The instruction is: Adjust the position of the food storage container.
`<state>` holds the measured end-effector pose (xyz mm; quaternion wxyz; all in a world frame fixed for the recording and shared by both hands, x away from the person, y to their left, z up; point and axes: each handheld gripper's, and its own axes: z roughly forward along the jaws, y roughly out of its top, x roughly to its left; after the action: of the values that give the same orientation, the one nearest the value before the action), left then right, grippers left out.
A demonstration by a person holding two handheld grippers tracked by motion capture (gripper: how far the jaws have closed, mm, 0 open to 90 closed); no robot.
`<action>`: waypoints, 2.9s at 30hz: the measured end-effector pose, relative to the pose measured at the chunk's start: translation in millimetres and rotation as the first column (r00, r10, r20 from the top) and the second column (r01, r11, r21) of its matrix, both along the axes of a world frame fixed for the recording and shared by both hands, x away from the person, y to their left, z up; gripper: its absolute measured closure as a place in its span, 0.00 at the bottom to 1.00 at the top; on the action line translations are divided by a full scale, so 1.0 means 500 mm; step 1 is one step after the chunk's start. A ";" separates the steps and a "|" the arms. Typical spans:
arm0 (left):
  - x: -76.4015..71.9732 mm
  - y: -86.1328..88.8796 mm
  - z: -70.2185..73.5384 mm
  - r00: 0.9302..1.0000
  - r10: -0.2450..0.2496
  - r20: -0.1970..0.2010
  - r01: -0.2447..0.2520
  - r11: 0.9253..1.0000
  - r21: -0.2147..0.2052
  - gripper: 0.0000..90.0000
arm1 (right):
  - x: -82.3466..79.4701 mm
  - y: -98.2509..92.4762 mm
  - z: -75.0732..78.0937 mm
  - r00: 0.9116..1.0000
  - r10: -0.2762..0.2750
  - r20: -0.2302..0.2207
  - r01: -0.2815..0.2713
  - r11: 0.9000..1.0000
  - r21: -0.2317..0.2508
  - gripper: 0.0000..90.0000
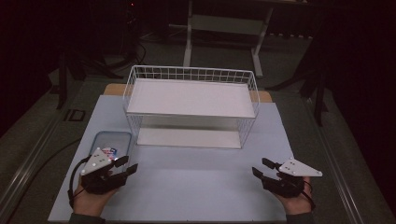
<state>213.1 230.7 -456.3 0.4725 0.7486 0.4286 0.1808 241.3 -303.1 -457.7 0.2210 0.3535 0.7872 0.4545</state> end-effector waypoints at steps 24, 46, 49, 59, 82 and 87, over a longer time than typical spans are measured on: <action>-0.006 0.176 -0.007 0.965 0.261 0.012 -0.261 0.965 -0.016 0.67 | 0.014 -0.032 -0.006 0.999 -0.032 -0.003 0.032 0.999 0.029 0.51; -0.019 0.251 -0.076 0.947 0.295 -0.129 -0.293 0.955 0.033 0.99 | 0.013 -0.031 -0.004 1.000 -0.029 0.003 0.028 0.999 0.040 0.52; -0.035 0.256 -0.090 0.952 0.267 -0.152 -0.261 0.964 0.056 1.00 | 0.014 -0.027 -0.005 1.000 -0.023 0.002 0.023 0.999 0.039 0.52; -0.046 0.232 -0.082 0.980 0.129 -0.153 -0.123 0.991 0.047 1.00 | 0.018 -0.013 -0.006 1.000 -0.007 0.000 0.007 1.000 0.030 0.52; -0.040 0.048 -0.051 0.957 -0.249 -0.150 0.263 0.961 0.084 0.99 | 0.021 -0.004 -0.007 1.000 0.003 0.002 -0.003 1.000 0.026 0.53; -0.030 0.016 -0.049 0.944 -0.295 -0.147 0.311 0.945 0.103 0.99 | 0.021 -0.001 -0.007 1.000 0.006 0.003 -0.006 1.000 0.026 0.53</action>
<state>197.8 238.7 -480.7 0.4180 0.8440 0.3256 0.0834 252.0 -303.6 -461.4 0.2160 0.3533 0.7820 0.4657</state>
